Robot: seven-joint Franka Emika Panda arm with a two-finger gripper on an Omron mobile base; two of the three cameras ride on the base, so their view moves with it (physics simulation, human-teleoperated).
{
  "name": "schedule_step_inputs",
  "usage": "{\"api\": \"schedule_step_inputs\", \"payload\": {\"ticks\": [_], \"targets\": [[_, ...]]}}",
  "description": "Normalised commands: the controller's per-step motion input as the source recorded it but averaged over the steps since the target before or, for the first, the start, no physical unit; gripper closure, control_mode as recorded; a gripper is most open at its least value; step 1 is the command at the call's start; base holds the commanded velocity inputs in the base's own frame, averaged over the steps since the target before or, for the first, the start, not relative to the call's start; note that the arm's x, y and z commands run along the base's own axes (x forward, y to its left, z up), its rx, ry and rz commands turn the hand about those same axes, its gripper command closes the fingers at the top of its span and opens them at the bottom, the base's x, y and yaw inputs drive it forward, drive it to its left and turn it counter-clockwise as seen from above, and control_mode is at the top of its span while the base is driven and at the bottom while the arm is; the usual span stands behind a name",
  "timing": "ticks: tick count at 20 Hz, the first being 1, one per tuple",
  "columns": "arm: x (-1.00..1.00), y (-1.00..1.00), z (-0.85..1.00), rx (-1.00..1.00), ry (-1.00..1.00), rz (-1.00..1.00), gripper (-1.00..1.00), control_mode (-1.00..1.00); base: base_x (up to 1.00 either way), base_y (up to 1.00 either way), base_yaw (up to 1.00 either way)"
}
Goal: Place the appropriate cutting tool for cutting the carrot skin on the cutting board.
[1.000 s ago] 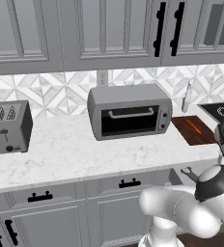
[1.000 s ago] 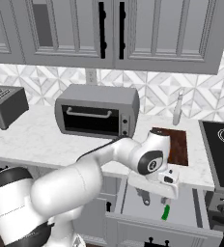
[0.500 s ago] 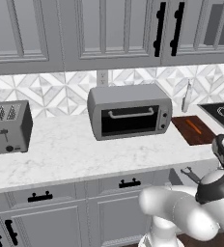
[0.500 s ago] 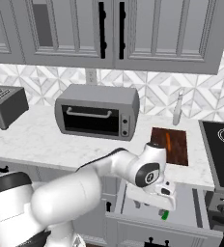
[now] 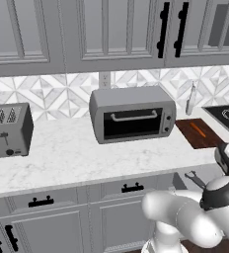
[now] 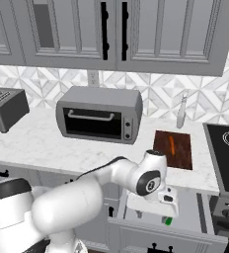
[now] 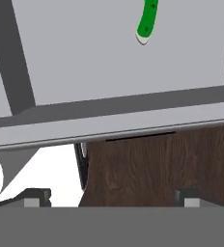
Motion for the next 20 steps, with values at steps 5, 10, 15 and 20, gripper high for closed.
{"api": "schedule_step_inputs", "payload": {"ticks": [5, 10, 15, 20], "targets": [[0.0, 0.14, -0.15, 0.05, -0.04, 0.11, -1.0, -1.0, 0.0, 0.0, 0.0], [0.26, 0.2, -0.27, 0.11, -0.01, 0.04, -1.0, -1.0, 0.0, 0.0, 0.0], [0.35, 0.1, -0.19, 0.07, 0.0, 0.01, -1.0, -1.0, 0.0, 0.0, 0.0], [0.11, 0.0, -0.22, 0.02, 0.0, 0.02, -1.0, -1.0, 0.0, 0.0, 0.0]]}}
